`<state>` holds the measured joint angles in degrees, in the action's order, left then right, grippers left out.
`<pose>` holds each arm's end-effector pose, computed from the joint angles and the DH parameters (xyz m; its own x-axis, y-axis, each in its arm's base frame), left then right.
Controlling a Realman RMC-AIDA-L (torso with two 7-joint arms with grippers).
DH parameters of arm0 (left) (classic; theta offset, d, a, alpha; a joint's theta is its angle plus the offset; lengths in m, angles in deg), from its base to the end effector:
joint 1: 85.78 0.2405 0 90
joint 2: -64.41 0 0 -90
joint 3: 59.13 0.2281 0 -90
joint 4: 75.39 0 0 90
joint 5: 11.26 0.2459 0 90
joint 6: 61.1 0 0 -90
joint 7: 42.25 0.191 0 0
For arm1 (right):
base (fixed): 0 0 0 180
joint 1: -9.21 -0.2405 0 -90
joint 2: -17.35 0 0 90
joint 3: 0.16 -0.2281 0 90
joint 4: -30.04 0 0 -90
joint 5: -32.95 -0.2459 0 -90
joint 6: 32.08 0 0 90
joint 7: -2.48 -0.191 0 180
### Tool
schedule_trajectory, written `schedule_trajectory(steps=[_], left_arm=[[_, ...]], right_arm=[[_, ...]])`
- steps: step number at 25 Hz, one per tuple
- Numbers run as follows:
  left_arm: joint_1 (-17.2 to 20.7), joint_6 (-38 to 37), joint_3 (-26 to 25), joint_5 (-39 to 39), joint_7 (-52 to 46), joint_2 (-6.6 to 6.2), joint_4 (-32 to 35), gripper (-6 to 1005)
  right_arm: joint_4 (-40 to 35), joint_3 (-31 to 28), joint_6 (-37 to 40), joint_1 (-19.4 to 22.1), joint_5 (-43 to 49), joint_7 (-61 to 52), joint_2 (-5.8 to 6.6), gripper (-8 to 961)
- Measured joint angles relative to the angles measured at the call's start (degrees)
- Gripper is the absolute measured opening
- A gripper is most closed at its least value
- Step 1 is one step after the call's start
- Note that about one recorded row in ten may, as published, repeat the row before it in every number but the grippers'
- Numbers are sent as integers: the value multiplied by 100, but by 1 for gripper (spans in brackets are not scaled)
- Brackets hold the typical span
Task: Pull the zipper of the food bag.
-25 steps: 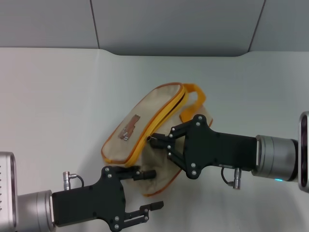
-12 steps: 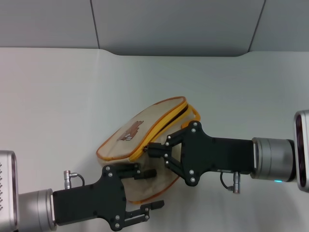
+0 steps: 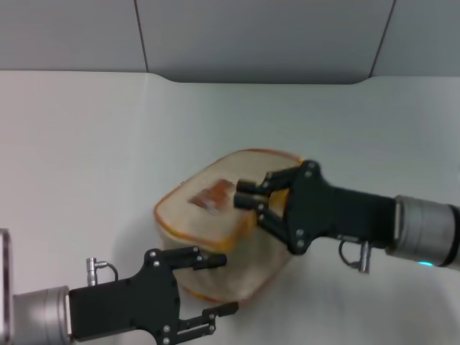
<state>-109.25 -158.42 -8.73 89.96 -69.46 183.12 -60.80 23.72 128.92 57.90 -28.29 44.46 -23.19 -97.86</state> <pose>-0.2527 0.2558 -0.0909 0.7750 -0.1560 0.6124 0.0174 -0.9634 -0.2675 0.1829 0.3186 -0.1003 0.6925 0.2069 -0.6911 -0.0324 -0.9481 -0.3163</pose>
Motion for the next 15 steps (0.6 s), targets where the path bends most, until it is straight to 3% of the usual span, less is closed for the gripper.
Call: schedule_trajectory(steps=[3,10,15], left_arm=[[108,-222,-22,-21,-308,-30,181,582],[380,-459,-238,-34,-1354,-136,911,626],[445,-669,-459,-35,-2091,-325,1131,680]], right_arm=[[23,-300,130,97,20,-215,56,94],[185,-344,567,49,270,-1404,405,352],[600,-344,1405,-100,993,-1965,658,556]])
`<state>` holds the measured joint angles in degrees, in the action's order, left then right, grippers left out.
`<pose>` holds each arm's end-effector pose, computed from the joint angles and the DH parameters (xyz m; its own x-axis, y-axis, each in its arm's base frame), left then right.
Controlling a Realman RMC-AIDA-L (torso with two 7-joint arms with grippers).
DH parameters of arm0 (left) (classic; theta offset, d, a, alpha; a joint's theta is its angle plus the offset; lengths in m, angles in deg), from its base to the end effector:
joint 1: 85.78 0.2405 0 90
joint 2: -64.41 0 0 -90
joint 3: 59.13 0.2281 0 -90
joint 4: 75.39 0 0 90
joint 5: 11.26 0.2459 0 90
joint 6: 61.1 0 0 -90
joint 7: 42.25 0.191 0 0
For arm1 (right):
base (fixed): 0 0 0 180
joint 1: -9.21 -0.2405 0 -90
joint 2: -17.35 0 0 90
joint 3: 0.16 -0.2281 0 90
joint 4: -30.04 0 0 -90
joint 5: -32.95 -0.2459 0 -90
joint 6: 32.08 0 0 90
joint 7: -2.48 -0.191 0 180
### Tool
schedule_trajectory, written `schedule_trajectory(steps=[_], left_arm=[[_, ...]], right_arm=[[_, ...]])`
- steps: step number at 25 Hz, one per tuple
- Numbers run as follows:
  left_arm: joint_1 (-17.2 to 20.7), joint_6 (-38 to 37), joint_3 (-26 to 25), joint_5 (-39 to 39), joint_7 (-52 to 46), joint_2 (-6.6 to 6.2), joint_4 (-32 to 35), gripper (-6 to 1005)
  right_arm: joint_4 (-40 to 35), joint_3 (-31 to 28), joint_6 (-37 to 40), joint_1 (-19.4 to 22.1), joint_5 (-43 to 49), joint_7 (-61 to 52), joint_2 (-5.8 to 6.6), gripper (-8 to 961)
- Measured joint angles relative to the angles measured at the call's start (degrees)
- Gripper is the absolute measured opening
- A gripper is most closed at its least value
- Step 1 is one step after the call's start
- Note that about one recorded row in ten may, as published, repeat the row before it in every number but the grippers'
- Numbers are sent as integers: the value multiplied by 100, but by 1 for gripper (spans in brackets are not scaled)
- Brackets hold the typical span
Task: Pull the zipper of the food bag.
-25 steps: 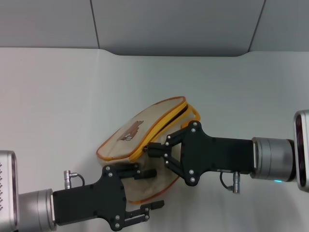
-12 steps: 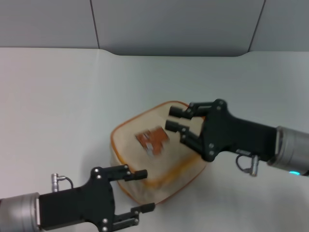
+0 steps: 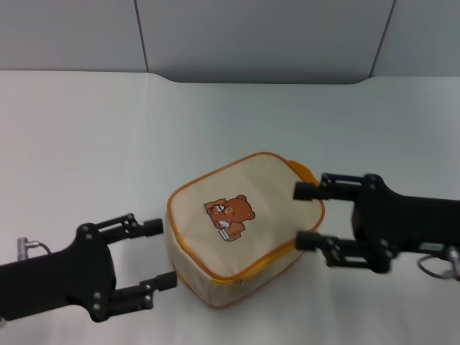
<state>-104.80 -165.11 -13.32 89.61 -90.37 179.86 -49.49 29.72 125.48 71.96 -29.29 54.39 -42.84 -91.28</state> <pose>-0.2695 0.2694 -0.0240 0.7520 0.0323 0.6584 0.2092 -0.9589 -0.1919 0.2141 0.3002 -0.0438 0.6852 -0.0952 -0.7221 -0.1409 -0.9900 -0.0032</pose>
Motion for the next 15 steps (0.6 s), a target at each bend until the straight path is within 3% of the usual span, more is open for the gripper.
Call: schedule_trajectory(steps=[5,15], left_arm=[[-26,-96,-26,35,-212,-39,165,730],[-57,-149,14,38,-204,-6,234,756]], right_arm=[[275,69,308,-72,151,-166,68,657],[297,173,235,-108,158,-179,44,831]])
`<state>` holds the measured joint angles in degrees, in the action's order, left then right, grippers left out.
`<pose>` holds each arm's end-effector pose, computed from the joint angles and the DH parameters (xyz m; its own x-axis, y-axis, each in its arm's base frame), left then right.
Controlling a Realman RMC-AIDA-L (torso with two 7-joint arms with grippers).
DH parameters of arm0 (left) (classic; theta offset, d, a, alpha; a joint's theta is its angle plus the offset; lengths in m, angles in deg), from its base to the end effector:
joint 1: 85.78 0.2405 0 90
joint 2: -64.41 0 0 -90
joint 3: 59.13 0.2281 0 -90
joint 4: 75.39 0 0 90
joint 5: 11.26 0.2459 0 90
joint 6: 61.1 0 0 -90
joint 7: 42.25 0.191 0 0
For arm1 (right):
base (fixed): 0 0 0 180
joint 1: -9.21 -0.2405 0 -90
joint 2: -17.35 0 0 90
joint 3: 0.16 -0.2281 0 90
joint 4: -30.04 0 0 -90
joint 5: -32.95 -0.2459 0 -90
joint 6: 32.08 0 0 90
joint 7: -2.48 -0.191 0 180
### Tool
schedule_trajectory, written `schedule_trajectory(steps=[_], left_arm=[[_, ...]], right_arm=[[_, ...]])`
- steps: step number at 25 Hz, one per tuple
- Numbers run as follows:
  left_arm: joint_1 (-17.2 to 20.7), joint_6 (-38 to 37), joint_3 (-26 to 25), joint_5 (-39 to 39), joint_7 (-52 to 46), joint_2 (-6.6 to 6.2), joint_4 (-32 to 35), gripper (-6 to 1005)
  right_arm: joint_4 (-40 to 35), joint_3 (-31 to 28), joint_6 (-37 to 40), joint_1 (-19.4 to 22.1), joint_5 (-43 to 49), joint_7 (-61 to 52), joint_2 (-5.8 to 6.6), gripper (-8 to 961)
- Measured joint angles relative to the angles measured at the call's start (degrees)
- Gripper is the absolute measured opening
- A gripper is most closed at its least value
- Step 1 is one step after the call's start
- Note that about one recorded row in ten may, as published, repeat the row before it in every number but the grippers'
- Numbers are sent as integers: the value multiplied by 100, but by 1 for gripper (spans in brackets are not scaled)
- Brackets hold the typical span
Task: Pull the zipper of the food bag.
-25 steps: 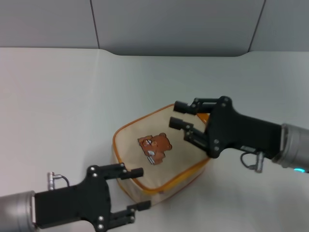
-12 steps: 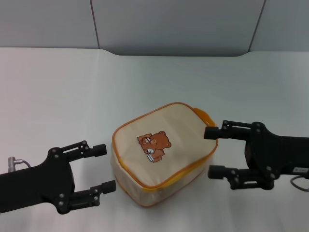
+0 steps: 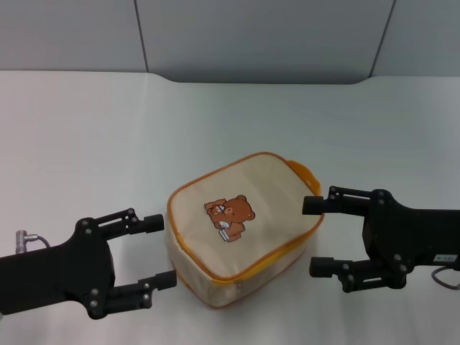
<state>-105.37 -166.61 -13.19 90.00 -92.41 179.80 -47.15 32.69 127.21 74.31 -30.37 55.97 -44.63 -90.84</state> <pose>-0.2626 0.2729 -0.0173 0.7541 0.0240 0.6563 0.1817 -0.9679 -0.1734 0.2231 0.2925 -0.0391 0.7116 -0.1461 -0.6872 -0.1467 -0.9875 0.0580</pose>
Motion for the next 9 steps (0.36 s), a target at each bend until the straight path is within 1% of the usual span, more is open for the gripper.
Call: schedule_trajectory(steps=[9], left_arm=[[13,46,-31,0,43,20,6,756]], right_arm=[[-45,-2,-140,-6,1,20,-45,830]])
